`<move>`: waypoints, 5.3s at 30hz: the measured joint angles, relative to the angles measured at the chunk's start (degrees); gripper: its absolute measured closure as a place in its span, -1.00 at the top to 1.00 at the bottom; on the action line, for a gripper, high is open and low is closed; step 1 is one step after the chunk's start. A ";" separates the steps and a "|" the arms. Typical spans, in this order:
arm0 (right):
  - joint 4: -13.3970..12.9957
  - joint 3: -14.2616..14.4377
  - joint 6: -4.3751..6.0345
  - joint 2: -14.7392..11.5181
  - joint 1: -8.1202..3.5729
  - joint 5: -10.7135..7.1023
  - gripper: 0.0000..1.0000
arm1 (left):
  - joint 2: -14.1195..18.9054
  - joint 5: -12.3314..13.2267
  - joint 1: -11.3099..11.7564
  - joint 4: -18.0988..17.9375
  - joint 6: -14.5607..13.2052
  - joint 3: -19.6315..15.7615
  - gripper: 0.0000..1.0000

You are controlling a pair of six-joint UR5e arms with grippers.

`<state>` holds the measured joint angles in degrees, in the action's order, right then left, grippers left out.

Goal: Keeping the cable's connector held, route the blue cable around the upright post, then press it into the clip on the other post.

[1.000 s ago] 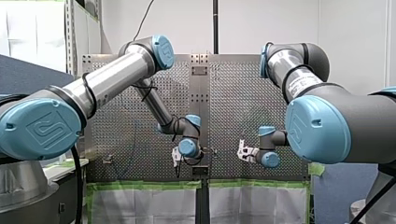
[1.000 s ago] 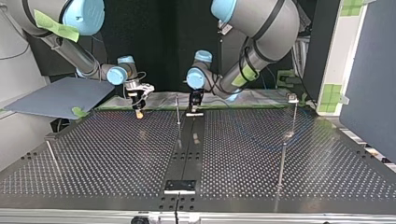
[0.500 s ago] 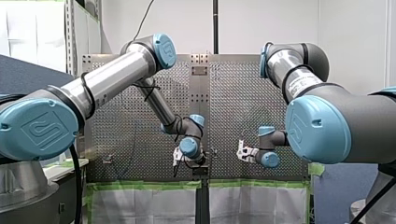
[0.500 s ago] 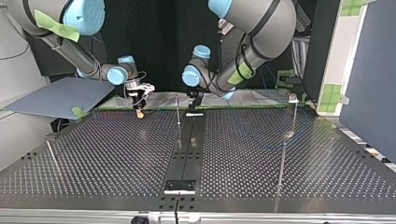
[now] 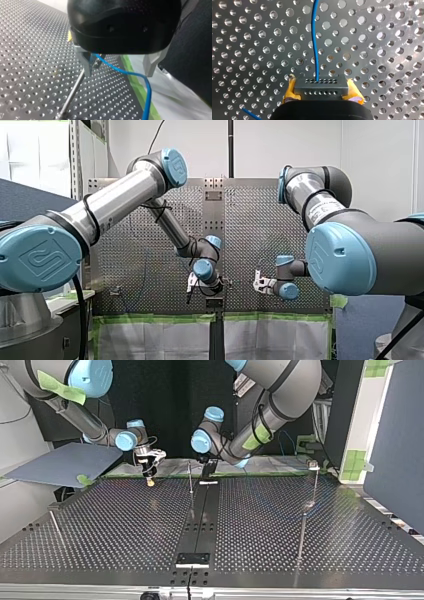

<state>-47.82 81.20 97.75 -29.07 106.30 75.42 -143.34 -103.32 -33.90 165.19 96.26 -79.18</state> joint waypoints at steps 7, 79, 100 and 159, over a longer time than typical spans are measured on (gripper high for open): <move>0.12 0.02 0.00 0.01 0.00 0.00 -1.00 | 0.04 0.01 -0.73 0.99 0.06 0.00 0.98; 0.97 0.03 0.35 0.01 -0.52 -0.17 -1.00 | 0.05 -12.38 -8.99 -16.73 9.49 -3.79 0.98; 1.46 0.03 0.27 0.01 -0.40 -0.17 -1.00 | 0.05 -13.10 -9.46 -16.60 10.72 -3.91 0.98; 1.67 0.01 0.00 0.01 -0.18 -0.26 -1.00 | 0.05 -21.94 -10.29 -7.07 10.42 -4.29 0.98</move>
<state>-46.15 81.21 97.75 -29.06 106.12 75.16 -143.29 -125.25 -44.19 158.13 106.68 -83.46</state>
